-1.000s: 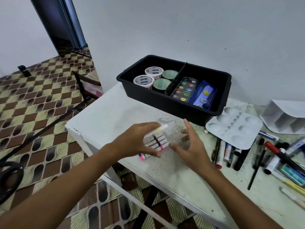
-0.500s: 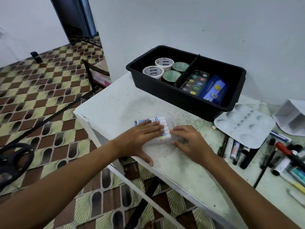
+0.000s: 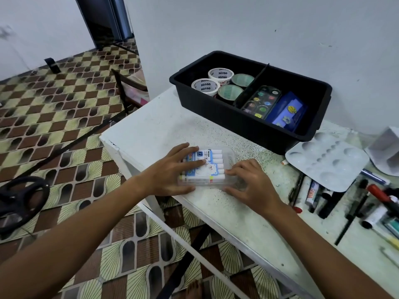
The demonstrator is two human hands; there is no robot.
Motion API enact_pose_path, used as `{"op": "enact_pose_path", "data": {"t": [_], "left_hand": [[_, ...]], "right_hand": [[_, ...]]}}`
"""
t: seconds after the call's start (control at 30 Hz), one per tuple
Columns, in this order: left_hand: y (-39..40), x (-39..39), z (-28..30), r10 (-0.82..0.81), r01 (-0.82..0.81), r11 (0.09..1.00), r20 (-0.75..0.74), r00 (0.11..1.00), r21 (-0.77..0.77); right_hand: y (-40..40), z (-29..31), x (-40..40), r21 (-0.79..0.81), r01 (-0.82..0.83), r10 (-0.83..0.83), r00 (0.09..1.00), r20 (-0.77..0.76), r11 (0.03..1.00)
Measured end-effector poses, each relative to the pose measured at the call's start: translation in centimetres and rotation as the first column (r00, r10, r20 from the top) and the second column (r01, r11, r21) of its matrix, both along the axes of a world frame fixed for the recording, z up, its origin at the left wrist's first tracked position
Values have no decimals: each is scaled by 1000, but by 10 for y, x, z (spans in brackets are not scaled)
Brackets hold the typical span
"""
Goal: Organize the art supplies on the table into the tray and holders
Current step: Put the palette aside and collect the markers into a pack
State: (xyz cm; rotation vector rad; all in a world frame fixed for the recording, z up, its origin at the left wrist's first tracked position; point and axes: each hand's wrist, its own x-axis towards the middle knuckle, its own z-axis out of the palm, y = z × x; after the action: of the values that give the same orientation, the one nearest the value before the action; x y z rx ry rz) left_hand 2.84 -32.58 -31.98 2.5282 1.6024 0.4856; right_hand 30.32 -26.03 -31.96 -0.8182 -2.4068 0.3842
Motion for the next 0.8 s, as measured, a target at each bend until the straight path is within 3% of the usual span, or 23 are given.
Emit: {"op": "enact_pose_path", "data": {"t": [0.13,0.43,0.8], "left_hand": [[1,-1,4,17,-16,999,36,999,-33],[1,1,8,-19,16,997,35,999,81],[-1,3,11,17,-19,998,39,999,53]], "right_hand": [[0,-4,-5,87,23,-23,1000,-10,996],[1,-6,-6,207,22,-16,999,-32,978],[4,-8,-4,224,34,-31,999,-15,974]]}}
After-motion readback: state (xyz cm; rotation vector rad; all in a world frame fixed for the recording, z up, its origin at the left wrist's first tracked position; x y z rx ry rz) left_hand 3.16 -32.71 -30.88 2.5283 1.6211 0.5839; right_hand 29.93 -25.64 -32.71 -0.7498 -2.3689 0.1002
